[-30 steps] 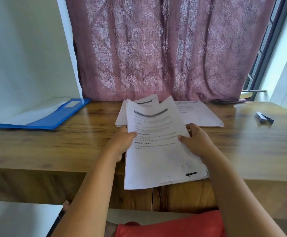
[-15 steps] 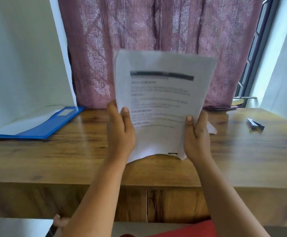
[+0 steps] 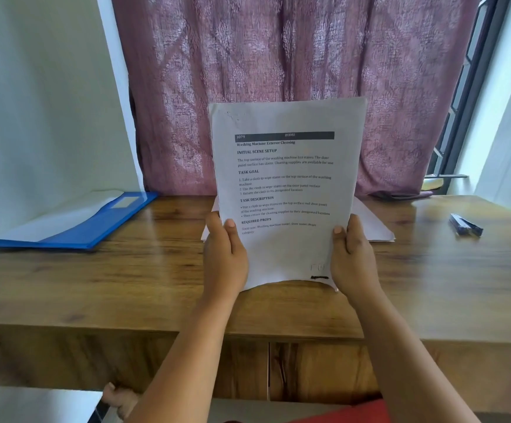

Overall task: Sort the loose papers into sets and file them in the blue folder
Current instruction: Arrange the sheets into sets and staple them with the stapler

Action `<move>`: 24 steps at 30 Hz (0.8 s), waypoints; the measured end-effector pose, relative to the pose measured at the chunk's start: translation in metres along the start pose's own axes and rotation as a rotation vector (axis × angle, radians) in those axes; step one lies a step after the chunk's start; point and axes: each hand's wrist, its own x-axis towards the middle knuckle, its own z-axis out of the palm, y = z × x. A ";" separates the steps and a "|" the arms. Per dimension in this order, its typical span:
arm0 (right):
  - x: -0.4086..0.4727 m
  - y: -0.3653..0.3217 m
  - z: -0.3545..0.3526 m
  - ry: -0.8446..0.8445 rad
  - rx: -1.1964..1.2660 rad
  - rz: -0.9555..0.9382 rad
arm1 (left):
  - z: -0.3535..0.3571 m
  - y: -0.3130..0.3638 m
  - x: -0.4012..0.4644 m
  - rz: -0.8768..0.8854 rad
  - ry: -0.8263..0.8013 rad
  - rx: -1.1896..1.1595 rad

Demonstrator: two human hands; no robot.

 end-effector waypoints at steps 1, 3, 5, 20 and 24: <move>-0.002 0.003 0.000 -0.036 -0.035 0.025 | 0.000 -0.002 -0.002 -0.007 -0.017 0.017; -0.004 0.008 -0.001 -0.105 -0.084 0.060 | -0.001 -0.006 -0.004 -0.022 -0.016 0.045; -0.004 0.011 -0.003 -0.141 -0.115 0.098 | -0.003 -0.007 -0.004 -0.051 0.001 0.046; -0.028 -0.003 0.026 0.006 1.134 0.885 | 0.018 -0.009 -0.031 -0.396 0.209 -0.325; -0.019 -0.007 0.022 0.029 0.977 0.739 | 0.015 -0.004 -0.032 -0.416 0.153 -0.409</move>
